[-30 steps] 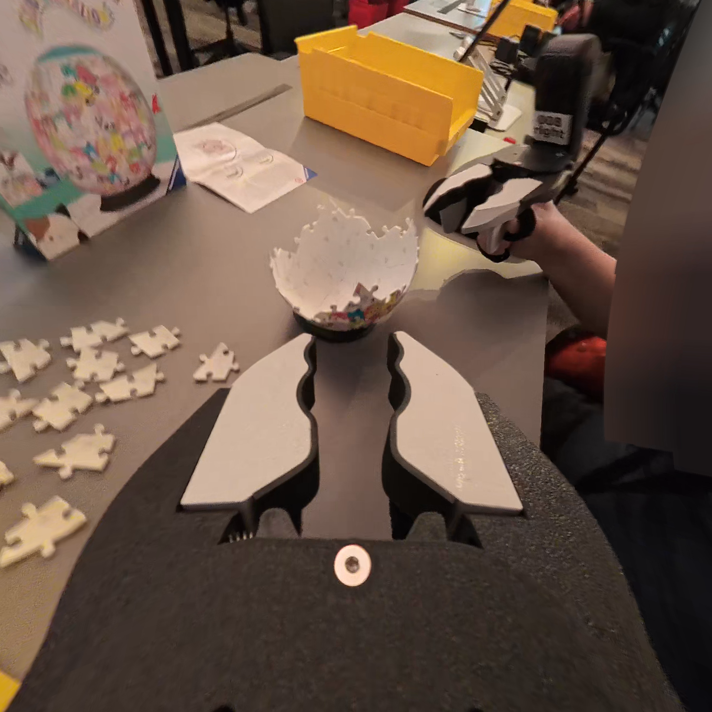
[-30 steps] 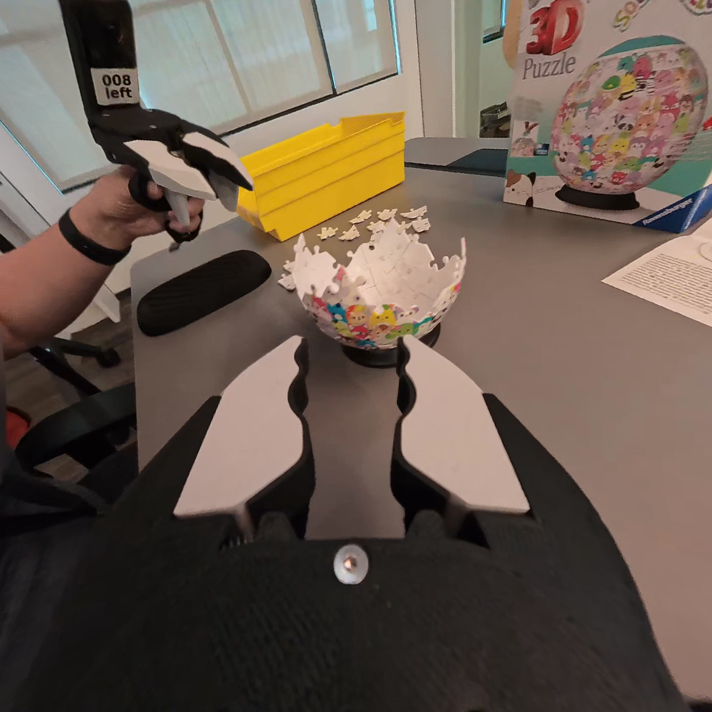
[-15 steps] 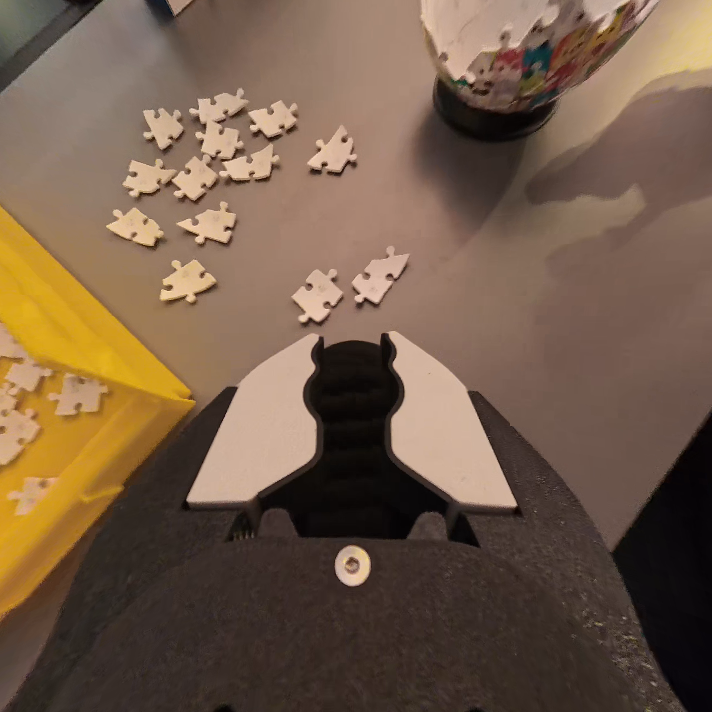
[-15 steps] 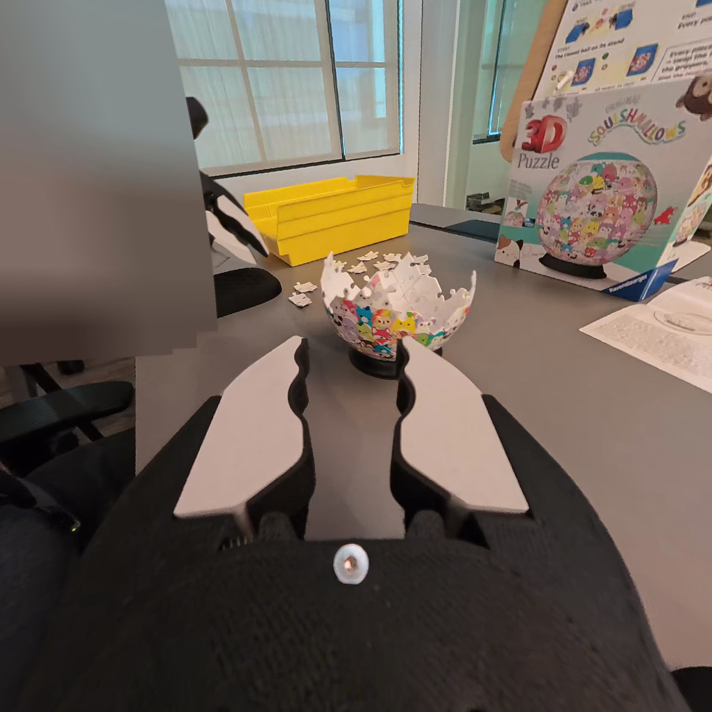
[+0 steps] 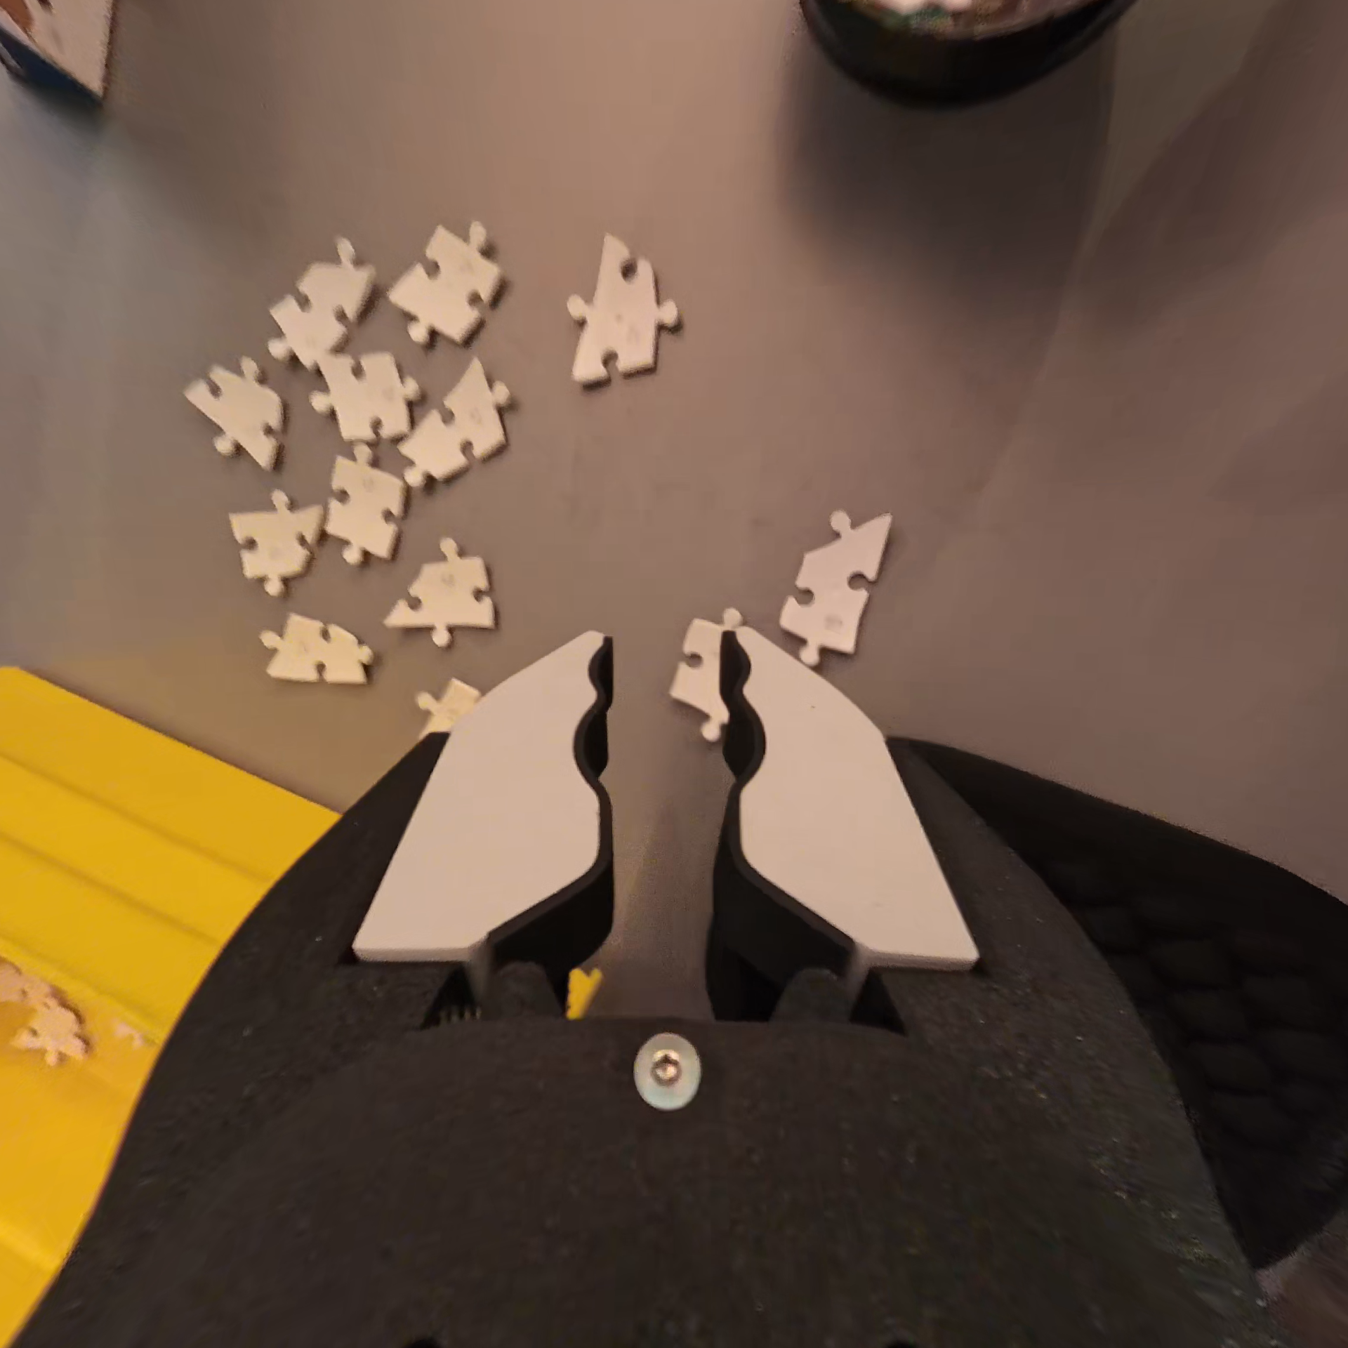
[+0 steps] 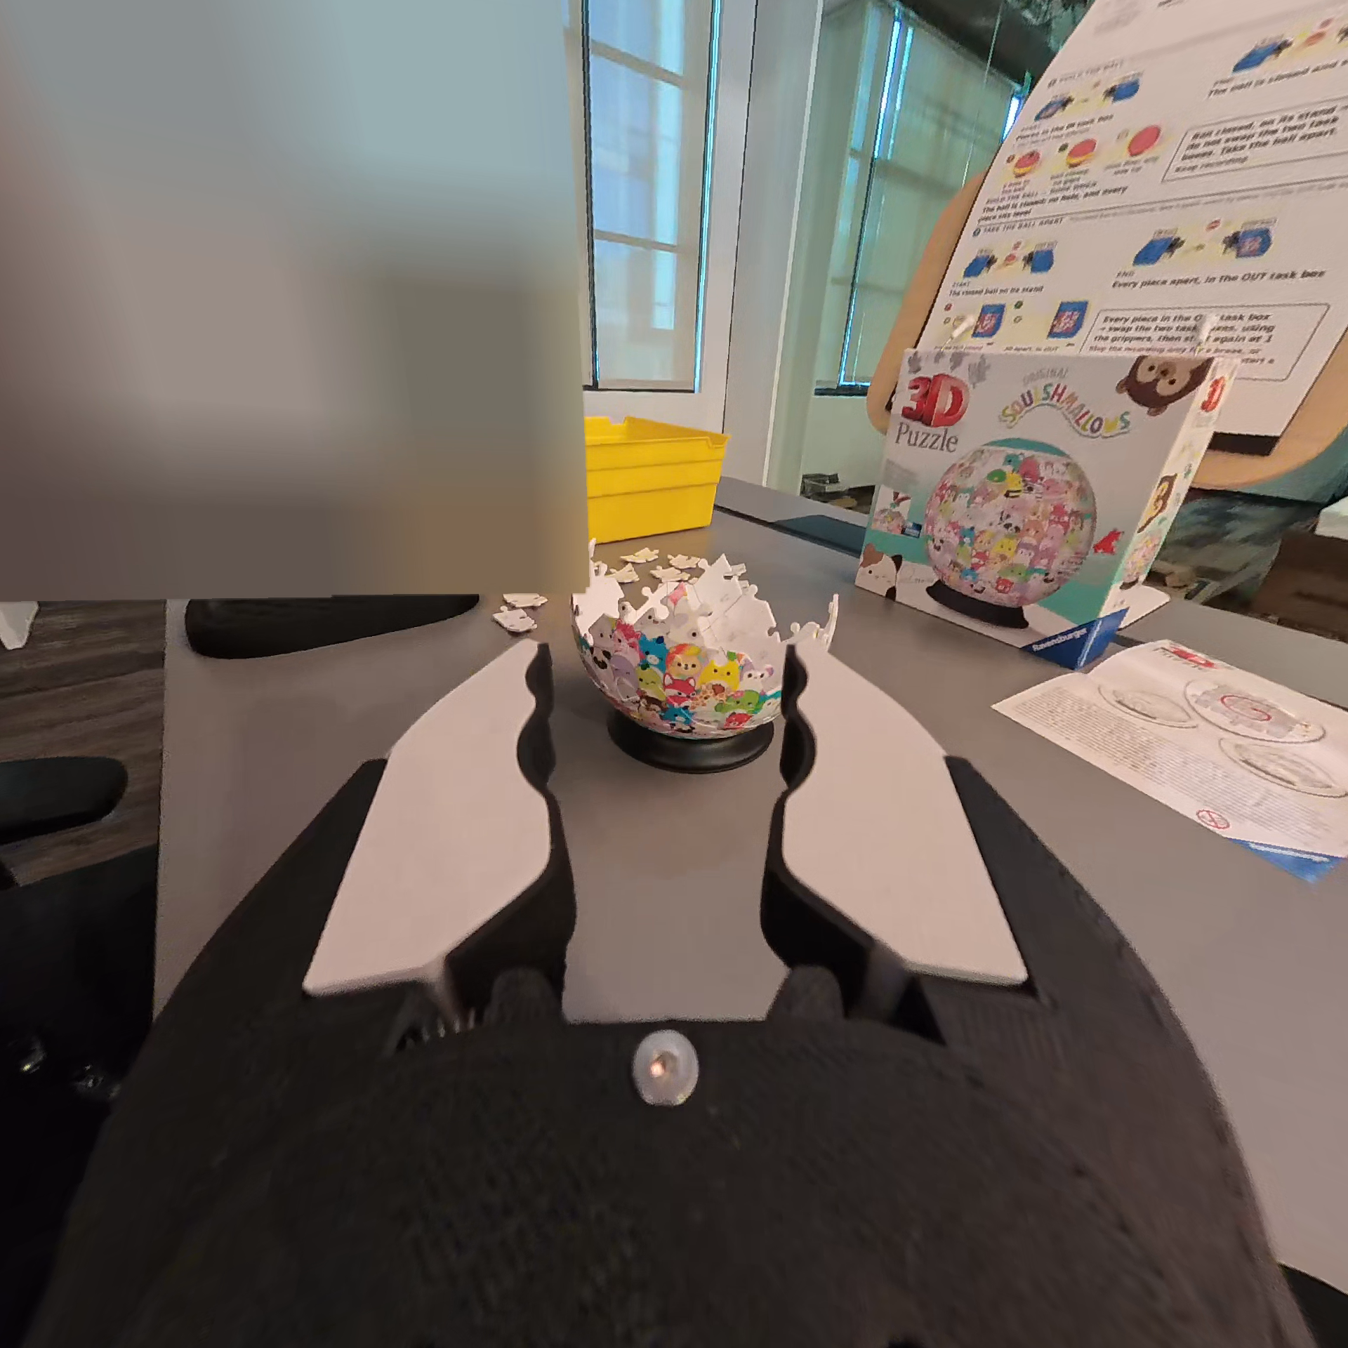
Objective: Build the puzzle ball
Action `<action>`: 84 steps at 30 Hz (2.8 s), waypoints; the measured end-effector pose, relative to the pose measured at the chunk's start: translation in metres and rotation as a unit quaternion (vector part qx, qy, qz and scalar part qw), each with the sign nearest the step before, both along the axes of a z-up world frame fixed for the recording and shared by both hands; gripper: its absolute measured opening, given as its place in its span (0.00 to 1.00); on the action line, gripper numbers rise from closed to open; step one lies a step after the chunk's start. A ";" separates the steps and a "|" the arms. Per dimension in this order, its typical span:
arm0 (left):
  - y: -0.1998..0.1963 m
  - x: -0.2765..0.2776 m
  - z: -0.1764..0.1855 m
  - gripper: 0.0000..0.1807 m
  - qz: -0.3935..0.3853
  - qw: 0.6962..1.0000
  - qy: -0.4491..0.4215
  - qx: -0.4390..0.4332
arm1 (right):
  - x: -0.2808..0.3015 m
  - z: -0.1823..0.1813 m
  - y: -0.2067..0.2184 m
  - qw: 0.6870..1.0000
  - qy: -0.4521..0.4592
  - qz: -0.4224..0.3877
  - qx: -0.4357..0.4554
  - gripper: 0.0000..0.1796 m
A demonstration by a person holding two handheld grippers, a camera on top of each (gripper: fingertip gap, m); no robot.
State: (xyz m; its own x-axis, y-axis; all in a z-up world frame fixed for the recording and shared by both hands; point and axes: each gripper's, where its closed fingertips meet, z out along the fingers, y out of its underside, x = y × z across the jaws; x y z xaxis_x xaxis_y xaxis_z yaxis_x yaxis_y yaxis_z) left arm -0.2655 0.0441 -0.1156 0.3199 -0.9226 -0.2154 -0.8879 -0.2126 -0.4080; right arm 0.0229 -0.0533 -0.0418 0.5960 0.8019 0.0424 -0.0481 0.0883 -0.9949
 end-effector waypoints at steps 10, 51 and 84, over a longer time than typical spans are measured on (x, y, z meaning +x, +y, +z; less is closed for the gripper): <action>0.040 0.063 -0.026 0.27 -0.013 0.996 -0.011 -0.083 | -0.002 -0.010 0.005 0.999 -0.011 0.002 -0.030 0.34; -0.201 0.146 0.104 0.13 -0.453 0.886 -0.043 0.093 | -0.137 0.037 -0.087 0.849 -0.003 0.310 -0.429 0.19; -0.150 0.187 0.114 0.06 -0.069 0.826 -0.548 -0.113 | -0.105 0.055 -0.041 0.891 0.250 0.268 -0.267 0.02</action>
State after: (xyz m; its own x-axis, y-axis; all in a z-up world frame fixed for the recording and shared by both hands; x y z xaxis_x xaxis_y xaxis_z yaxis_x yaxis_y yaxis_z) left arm -0.0782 -0.1058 -0.0020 0.0963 -0.9434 0.3174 -0.0330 -0.3218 -0.9462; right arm -0.0823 -0.0944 0.0128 -0.0415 0.8032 -0.5943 -0.3901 -0.5606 -0.7304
